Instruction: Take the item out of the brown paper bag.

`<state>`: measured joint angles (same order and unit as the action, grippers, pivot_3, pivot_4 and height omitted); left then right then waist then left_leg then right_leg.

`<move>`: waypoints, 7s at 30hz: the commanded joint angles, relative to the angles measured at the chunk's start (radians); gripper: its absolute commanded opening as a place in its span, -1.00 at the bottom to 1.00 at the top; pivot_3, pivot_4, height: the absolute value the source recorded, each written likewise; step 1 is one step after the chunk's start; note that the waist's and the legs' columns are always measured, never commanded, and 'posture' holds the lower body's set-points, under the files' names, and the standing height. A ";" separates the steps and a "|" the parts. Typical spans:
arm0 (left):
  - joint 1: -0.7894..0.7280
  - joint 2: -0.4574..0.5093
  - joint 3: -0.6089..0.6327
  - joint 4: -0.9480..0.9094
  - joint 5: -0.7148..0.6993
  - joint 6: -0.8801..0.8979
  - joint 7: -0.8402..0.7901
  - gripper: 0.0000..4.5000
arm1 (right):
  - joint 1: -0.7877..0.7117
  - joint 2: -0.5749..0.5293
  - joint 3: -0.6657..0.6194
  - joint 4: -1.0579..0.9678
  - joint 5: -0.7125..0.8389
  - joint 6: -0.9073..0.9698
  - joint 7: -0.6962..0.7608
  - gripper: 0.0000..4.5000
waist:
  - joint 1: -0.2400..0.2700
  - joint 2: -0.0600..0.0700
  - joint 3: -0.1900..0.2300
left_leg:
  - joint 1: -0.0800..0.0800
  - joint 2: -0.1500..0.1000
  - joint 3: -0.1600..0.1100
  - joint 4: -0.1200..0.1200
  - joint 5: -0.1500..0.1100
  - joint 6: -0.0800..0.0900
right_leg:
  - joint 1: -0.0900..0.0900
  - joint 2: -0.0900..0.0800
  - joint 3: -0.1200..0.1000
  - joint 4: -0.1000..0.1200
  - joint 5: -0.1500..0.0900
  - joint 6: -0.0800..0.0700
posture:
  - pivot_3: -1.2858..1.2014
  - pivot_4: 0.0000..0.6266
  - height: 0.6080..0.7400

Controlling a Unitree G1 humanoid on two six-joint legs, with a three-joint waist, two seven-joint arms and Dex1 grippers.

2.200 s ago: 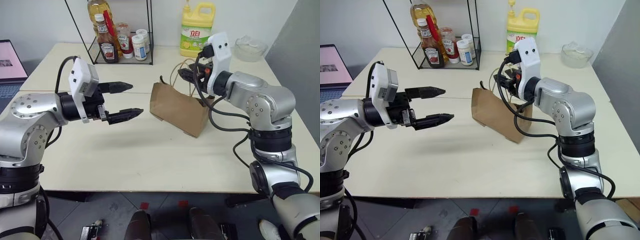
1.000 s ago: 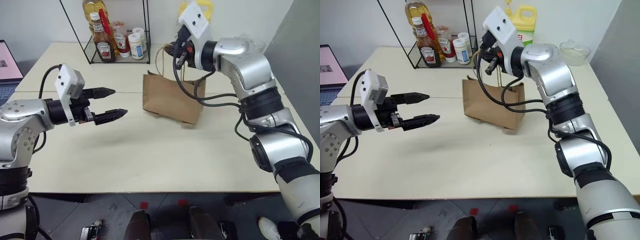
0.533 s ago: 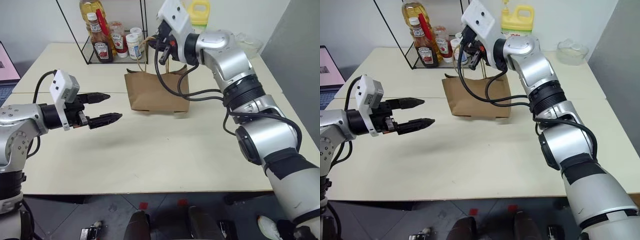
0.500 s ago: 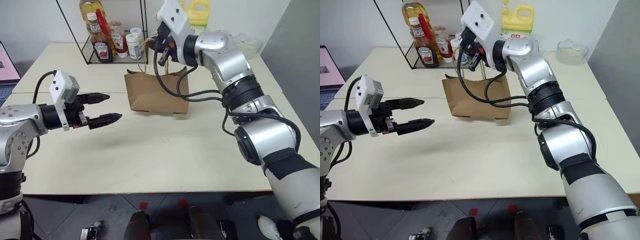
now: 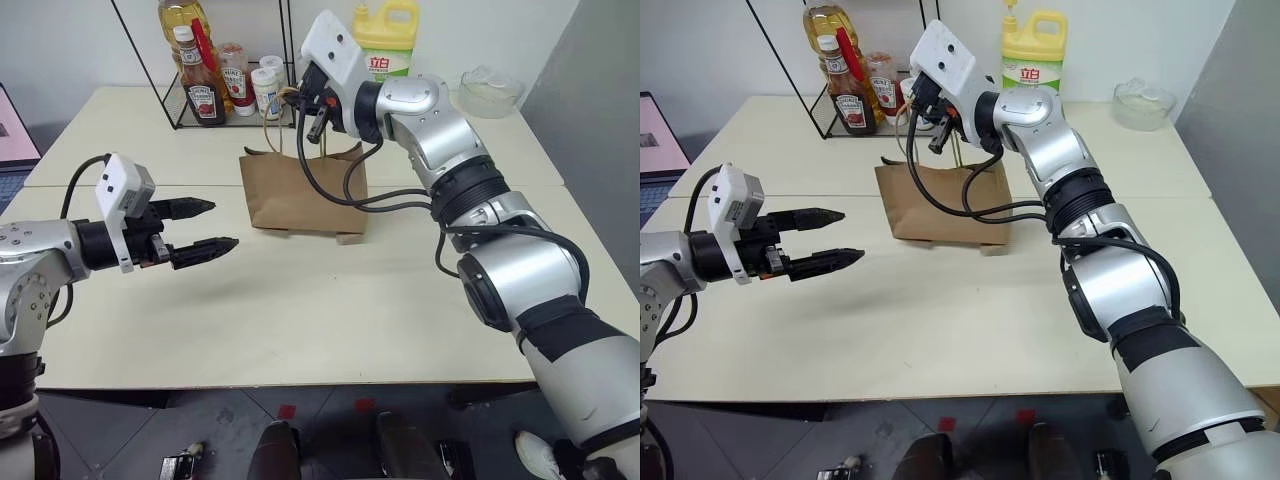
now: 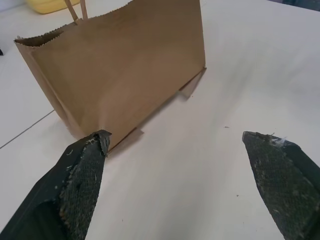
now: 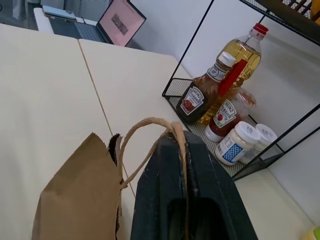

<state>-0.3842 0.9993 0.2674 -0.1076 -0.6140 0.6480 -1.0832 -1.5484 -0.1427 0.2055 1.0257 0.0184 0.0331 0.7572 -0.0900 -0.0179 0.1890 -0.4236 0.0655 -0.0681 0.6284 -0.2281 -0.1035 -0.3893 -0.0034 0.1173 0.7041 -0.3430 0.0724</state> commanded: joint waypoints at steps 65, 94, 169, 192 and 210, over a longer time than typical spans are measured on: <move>-0.033 0.001 0.005 -0.022 0.003 -0.024 -0.012 1.00 | -0.027 0.061 -0.020 0.078 -0.141 -0.180 0.000 -0.97 | -0.001 0.000 0.000 | 0.001 0.001 -0.009 0.001 0.003 -0.004 | 0.000 -0.002 -0.017 0.010 -0.002 -0.004 | 0.03 -0.52 1.00; -0.060 -0.008 -0.019 -0.020 0.004 -0.025 0.001 1.00 | -0.015 0.023 0.051 0.141 -0.280 -0.480 -0.047 -0.97 | -0.001 0.000 0.000 | 0.001 0.000 -0.010 0.001 0.003 -0.005 | 0.000 -0.002 -0.018 0.010 -0.002 -0.004 | 0.03 -0.52 1.00; -1.023 -0.352 -0.365 1.394 0.782 -0.784 -0.263 -0.99 | 1.116 -0.348 -0.406 -1.962 0.590 1.290 -0.241 -0.24 | 0.025 -0.001 -0.001 | -0.001 -0.002 -0.014 0.001 0.005 0.000 | 0.003 -0.003 -0.021 0.009 -0.002 -0.004 | 0.03 -0.52 1.00; -0.397 0.001 -0.466 0.189 0.192 -0.162 -0.480 -0.99 | 1.157 -0.460 -0.339 -1.889 0.691 1.158 -0.232 -0.24 | 0.028 -0.001 -0.001 | -0.001 -0.001 -0.015 0.002 0.006 0.002 | 0.005 -0.002 -0.021 0.010 -0.002 -0.004 | 0.03 -0.52 1.00; 0.044 -0.013 -0.197 0.048 0.276 -0.690 -0.375 0.67 | 1.430 -0.573 -0.073 -1.870 0.419 0.635 -0.103 -0.24 | 0.035 -0.002 -0.001 | 0.001 -0.001 -0.014 0.001 0.006 0.002 | 0.006 -0.002 -0.019 0.009 -0.003 -0.005 | 0.03 -0.52 1.00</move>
<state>-0.3557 0.9688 0.0195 -0.0364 -0.3460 0.0385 -1.4602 -0.1273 -0.7041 0.1215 -0.8297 0.4593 0.7158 0.6353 -0.0549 -0.0195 0.1880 -0.4215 0.0648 -0.0820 0.6299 -0.2219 -0.1017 -0.3830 -0.0055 0.0977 0.7129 -0.3458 0.0677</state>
